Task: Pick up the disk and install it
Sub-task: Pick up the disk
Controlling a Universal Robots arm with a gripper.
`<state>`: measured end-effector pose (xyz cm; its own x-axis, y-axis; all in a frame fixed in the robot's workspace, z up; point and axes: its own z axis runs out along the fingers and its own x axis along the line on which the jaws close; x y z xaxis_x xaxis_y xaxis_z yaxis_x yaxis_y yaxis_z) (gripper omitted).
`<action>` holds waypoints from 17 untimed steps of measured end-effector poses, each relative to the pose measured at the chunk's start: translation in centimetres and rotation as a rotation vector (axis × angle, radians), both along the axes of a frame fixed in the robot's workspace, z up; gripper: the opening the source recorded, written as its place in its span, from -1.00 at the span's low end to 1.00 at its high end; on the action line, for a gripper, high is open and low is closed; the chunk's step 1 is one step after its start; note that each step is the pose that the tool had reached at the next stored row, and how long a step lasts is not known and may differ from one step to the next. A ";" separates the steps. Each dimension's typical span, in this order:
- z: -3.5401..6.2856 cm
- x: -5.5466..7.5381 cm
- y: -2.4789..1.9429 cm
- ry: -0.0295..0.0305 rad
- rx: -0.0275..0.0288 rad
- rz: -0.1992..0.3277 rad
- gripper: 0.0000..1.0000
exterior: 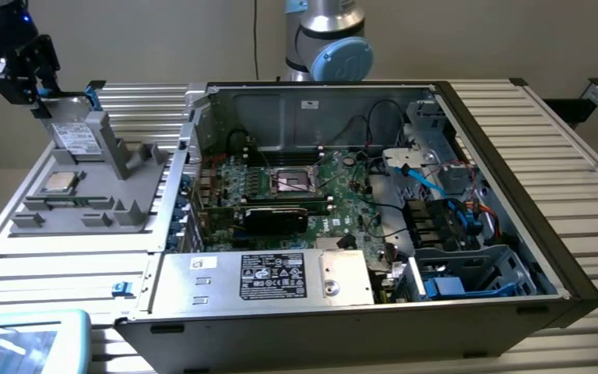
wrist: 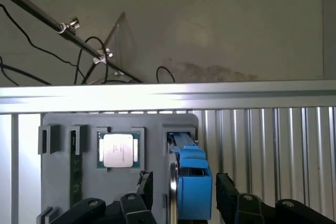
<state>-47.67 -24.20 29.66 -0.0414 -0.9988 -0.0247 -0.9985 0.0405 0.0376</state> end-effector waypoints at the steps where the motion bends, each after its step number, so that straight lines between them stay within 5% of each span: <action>1: -0.01 0.0 0.00 0.0001 0.0005 0.000 0.19; 4: -0.09 0.0 -0.01 -0.0025 0.0024 0.000 0.19; 7: -0.38 0.0 -0.02 -0.0115 0.0035 0.000 0.19; 17: -1.21 -0.1 0.22 -0.0117 0.0022 0.000 0.19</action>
<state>-47.75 -23.97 28.44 -0.0408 -0.9988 -0.0274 -0.9989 0.0401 0.0261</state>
